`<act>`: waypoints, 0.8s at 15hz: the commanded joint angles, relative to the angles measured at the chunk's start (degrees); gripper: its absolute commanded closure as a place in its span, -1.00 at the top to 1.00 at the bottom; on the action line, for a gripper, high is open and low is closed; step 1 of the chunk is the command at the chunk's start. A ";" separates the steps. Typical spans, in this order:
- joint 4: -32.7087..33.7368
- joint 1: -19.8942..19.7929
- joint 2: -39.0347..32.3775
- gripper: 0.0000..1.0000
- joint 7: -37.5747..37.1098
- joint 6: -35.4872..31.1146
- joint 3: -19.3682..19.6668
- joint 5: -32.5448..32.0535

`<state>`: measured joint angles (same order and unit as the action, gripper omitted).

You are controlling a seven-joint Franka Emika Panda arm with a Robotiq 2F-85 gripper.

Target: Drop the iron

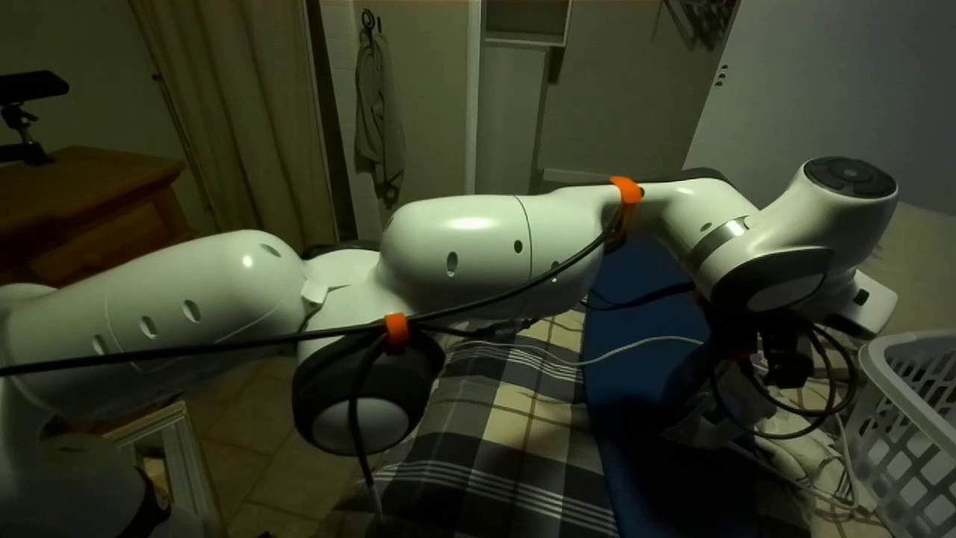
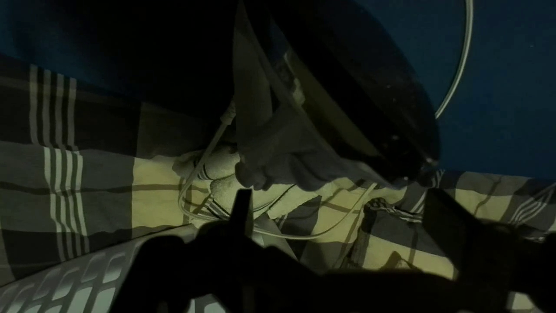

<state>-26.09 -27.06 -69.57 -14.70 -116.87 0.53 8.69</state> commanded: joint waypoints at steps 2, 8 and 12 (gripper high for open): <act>0.86 -0.12 -1.42 1.00 -2.27 -0.27 0.21 0.83; 1.09 0.01 -2.60 1.00 -3.55 -0.69 0.06 0.98; 0.77 0.16 -2.66 0.43 -4.01 0.59 0.71 0.32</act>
<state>-26.10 -27.01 -71.59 -17.62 -116.91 0.64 8.69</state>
